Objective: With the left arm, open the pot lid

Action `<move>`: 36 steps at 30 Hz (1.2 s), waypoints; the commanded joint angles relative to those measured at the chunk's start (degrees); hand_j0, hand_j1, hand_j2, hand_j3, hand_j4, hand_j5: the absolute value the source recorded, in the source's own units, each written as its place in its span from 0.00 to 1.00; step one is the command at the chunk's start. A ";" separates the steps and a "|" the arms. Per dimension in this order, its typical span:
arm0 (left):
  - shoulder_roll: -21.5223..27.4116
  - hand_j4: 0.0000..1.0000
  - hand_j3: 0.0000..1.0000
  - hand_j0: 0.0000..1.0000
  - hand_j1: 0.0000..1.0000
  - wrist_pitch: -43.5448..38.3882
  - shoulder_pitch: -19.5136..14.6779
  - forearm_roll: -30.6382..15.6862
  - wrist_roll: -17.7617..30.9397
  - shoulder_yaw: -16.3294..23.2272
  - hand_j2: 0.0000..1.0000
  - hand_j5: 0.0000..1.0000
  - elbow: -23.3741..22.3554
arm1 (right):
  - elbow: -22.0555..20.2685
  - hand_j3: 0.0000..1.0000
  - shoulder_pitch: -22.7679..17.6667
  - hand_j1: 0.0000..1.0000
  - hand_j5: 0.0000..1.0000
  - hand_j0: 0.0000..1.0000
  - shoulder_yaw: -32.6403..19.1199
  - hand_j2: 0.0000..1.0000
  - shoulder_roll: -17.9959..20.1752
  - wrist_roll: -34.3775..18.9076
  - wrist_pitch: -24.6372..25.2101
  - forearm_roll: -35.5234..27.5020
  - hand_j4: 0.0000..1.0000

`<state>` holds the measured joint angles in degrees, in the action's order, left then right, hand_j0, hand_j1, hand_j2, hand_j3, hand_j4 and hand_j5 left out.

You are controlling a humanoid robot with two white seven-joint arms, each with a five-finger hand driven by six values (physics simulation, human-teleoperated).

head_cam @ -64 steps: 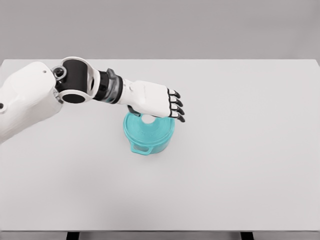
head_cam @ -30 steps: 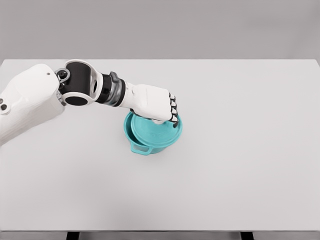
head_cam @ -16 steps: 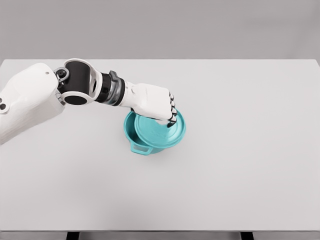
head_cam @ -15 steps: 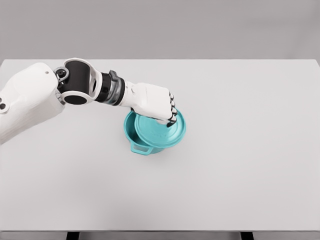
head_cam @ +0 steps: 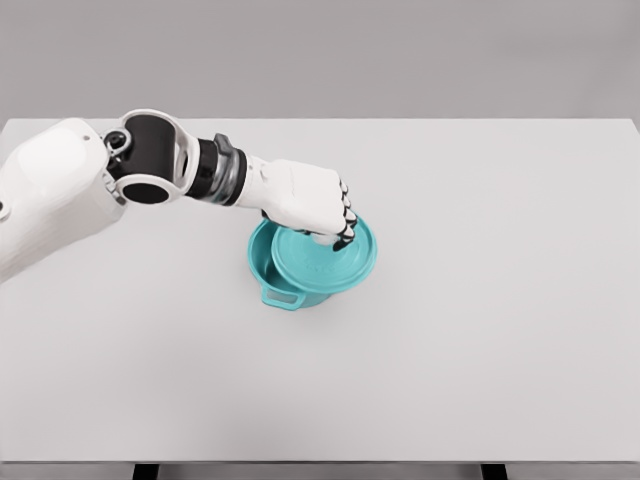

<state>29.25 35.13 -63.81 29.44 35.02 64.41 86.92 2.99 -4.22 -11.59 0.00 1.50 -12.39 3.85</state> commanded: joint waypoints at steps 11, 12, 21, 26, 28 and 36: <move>5.03 0.49 0.49 0.49 0.49 -0.13 0.26 -1.58 -0.02 -2.72 0.49 0.49 -0.26 | 0.00 1.00 0.00 1.00 1.00 1.00 -0.01 1.00 0.00 0.00 0.00 -0.07 1.00; 5.55 0.49 0.49 0.49 0.49 -0.13 0.09 -1.58 -0.02 -2.72 0.49 0.49 -0.53 | 0.00 1.00 0.00 1.00 1.00 1.00 -0.01 1.00 0.00 0.00 0.00 0.02 1.00; 11.62 0.49 0.49 0.49 0.49 -0.13 0.62 -1.49 -0.02 -5.26 0.49 0.49 -0.70 | 0.00 1.00 0.00 1.00 1.00 1.00 -0.01 1.00 0.00 0.00 0.00 0.02 1.00; 14.08 0.50 0.50 0.50 0.50 -0.13 1.14 -1.40 -0.02 -6.85 0.50 0.50 -3.07 | 0.00 1.00 0.00 1.00 1.00 1.00 -0.01 1.00 0.00 0.00 0.00 0.02 1.00; 14.17 0.50 0.50 0.50 0.50 -0.13 1.41 -1.40 -0.02 -6.85 0.50 0.50 -5.71 | 0.00 1.00 0.00 1.00 1.00 1.00 -0.01 1.00 0.00 0.00 0.00 -0.07 1.00; 13.47 0.50 0.50 0.50 0.50 -0.13 2.72 -0.79 -0.02 -7.37 0.50 0.50 -17.31 | 0.00 1.00 0.00 1.00 1.00 1.00 -0.01 1.00 0.00 0.00 0.00 0.02 1.00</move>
<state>42.86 35.17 -60.91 28.78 35.03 57.29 72.27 2.99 -4.22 -11.59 0.00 1.50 -12.39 3.87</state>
